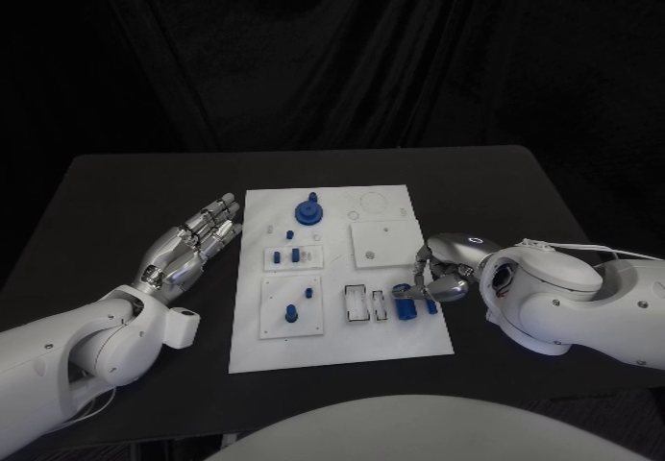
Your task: Assemble the parts on the task board
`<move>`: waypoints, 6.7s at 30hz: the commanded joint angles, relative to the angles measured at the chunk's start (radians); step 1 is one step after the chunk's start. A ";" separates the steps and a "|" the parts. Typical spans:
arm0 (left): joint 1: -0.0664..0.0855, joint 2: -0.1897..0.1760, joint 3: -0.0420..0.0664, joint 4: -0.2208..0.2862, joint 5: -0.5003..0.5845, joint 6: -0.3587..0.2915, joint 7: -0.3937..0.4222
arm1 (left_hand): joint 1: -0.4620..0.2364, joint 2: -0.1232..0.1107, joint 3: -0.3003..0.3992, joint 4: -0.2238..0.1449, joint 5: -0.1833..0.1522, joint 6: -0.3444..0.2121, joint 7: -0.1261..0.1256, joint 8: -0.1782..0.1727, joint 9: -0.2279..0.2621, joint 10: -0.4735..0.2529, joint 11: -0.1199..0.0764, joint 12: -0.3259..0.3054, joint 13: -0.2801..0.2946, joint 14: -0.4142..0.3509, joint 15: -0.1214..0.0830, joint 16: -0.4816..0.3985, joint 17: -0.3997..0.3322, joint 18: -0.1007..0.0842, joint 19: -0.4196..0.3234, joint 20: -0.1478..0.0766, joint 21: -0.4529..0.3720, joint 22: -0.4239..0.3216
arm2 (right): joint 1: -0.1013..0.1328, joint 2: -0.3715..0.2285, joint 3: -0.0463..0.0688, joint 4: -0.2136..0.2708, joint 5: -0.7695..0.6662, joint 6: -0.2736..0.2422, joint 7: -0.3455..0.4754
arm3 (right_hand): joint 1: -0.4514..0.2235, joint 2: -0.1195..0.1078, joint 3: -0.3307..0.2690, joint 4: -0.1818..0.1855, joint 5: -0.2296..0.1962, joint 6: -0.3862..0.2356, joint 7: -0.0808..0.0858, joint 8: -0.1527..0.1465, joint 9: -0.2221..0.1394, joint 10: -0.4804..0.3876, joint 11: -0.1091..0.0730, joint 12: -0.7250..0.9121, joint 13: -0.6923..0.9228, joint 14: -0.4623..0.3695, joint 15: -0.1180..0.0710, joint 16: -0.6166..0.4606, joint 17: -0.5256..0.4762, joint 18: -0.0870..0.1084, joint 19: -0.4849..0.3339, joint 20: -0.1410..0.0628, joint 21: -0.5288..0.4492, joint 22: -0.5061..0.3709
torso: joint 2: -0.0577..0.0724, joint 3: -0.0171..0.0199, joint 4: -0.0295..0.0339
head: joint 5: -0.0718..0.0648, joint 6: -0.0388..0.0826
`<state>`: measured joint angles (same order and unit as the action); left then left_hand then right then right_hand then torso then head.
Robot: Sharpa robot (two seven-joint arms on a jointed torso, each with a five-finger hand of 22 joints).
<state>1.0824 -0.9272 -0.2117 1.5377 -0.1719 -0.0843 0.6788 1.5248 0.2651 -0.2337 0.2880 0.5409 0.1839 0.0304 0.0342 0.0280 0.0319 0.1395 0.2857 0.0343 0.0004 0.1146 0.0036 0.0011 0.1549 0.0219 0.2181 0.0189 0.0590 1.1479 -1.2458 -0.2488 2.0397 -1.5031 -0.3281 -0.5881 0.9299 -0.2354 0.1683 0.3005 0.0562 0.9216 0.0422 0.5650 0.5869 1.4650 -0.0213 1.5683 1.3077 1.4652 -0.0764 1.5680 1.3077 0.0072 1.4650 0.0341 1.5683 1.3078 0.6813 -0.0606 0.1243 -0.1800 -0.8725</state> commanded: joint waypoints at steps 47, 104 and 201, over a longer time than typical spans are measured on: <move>-0.003 0.016 0.001 -0.034 0.004 0.051 0.004 | 0.030 0.000 0.023 -0.007 0.018 0.047 0.044 0.021 0.006 0.008 0.019 0.023 0.003 0.000 0.019 -0.004 -0.001 0.021 0.003 0.022 0.000 0.002 | -0.073 0.109 0.001 -0.087 0.112 0.016 -0.029 | 0.252 0.088 0.156 -0.036 0.482 -0.007 -0.002 -0.048 -0.003 0.106 -0.008 0.003 0.263 0.106 -0.011 0.003 0.263 0.000 0.091 -0.010 -0.022 0.253 | 0.000 -0.0001 0.0011 | 0.018 0.000; -0.005 0.015 0.001 -0.028 0.004 0.066 -0.030 | 0.043 0.002 0.036 -0.015 0.024 0.051 0.053 0.024 0.007 0.010 0.026 0.026 0.003 0.000 0.026 -0.004 -0.001 0.022 0.004 0.029 0.001 0.003 | -0.029 0.177 0.002 -0.044 0.472 -0.136 0.074 | 0.027 0.112 0.058 -0.010 0.441 -0.019 0.008 -0.053 0.019 0.106 0.001 0.003 0.263 0.104 -0.004 -0.001 0.255 0.013 0.067 -0.003 -0.065 0.236 | 0.000 -0.0019 0.0004 | 0.053 0.000; -0.014 0.019 0.001 -0.042 0.004 0.102 -0.058 | 0.044 0.005 0.049 -0.009 0.023 0.064 0.064 0.031 0.008 0.015 0.041 0.034 0.004 0.004 0.046 -0.001 0.001 0.018 0.007 0.043 0.003 0.005 | -0.047 0.163 0.001 -0.053 0.324 -0.009 0.101 | 0.335 0.154 -0.274 -0.009 0.081 -0.071 -0.026 0.192 0.219 0.106 -0.030 0.003 0.263 0.100 -0.031 -0.009 0.235 0.016 0.064 -0.029 -0.080 0.232 | -0.001 -0.0015 0.0020 | 0.069 0.000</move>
<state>1.0693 -0.9084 -0.2119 1.4923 -0.1719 0.0055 0.6102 1.5617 0.2702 -0.1910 0.2786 0.5601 0.2431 0.0896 0.0619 0.0350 0.0464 0.1752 0.3167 0.0369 0.0040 0.1541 0.0037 0.0023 0.1624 0.0293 0.2542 0.0189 0.0629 1.1036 -1.0824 -0.2478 1.9862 -1.1724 -0.3597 -0.4838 1.2789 -0.0738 -0.0997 0.2925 0.1686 0.8481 0.0083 0.7509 0.8037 1.4632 -0.0554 1.5682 1.3078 1.4671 -0.1107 1.5640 1.3073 0.0078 1.4652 0.0019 1.4908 1.3081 0.6806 -0.0624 0.1265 -0.1116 -0.8727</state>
